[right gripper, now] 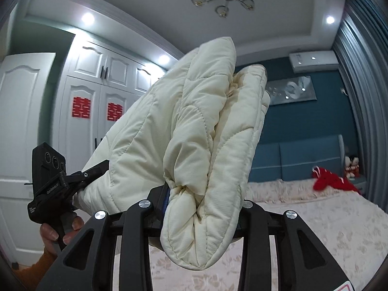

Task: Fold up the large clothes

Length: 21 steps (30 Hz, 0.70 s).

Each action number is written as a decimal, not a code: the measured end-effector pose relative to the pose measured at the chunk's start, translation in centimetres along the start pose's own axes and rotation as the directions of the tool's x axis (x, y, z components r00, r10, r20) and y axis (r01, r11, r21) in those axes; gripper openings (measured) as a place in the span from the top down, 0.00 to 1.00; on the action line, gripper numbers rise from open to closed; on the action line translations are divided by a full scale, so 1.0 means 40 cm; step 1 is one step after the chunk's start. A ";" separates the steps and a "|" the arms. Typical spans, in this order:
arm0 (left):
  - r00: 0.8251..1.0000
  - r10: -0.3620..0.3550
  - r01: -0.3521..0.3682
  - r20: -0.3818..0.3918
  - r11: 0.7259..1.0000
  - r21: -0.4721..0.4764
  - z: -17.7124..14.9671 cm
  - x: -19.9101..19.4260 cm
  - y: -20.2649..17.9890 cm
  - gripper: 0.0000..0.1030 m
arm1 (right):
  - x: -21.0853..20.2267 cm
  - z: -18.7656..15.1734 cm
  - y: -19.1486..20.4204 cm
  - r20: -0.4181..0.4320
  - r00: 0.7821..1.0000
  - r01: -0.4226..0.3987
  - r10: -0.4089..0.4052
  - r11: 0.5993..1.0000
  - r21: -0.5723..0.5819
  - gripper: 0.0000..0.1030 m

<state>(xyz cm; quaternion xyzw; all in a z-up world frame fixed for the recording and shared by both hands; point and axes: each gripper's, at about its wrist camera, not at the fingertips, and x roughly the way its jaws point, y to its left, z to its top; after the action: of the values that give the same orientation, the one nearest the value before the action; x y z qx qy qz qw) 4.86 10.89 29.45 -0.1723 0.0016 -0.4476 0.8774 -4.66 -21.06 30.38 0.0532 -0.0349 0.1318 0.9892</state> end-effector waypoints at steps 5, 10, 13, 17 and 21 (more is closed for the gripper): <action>0.998 0.050 -0.052 -0.043 0.998 -0.032 -0.044 0.038 0.095 0.32 | 0.119 -0.059 -0.021 -0.081 0.997 -0.012 0.015 0.999 0.034 0.67; 0.977 0.120 -0.141 -0.174 0.983 -0.118 -0.173 0.119 0.251 0.32 | 0.253 -0.208 -0.069 -0.230 0.973 0.020 0.003 0.995 0.097 0.67; 0.959 0.141 -0.183 -0.245 0.971 -0.156 -0.247 0.159 0.324 0.32 | 0.319 -0.323 -0.118 -0.327 0.945 0.047 0.001 0.989 0.138 0.68; 0.927 0.159 -0.241 -0.339 0.946 -0.215 -0.386 0.218 0.438 0.32 | 0.394 -0.479 -0.178 -0.444 0.896 0.081 0.008 0.980 0.181 0.68; 0.871 0.175 -0.323 -0.459 0.908 -0.266 -0.563 0.259 0.552 0.33 | 0.468 -0.671 -0.238 -0.579 0.815 0.153 0.017 0.958 0.243 0.68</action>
<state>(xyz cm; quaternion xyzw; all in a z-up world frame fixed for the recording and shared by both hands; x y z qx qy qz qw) 24.88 7.88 3.13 -0.2155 0.2911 -0.3486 0.8645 17.37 -22.30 4.38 0.1505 0.2862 0.1093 0.9399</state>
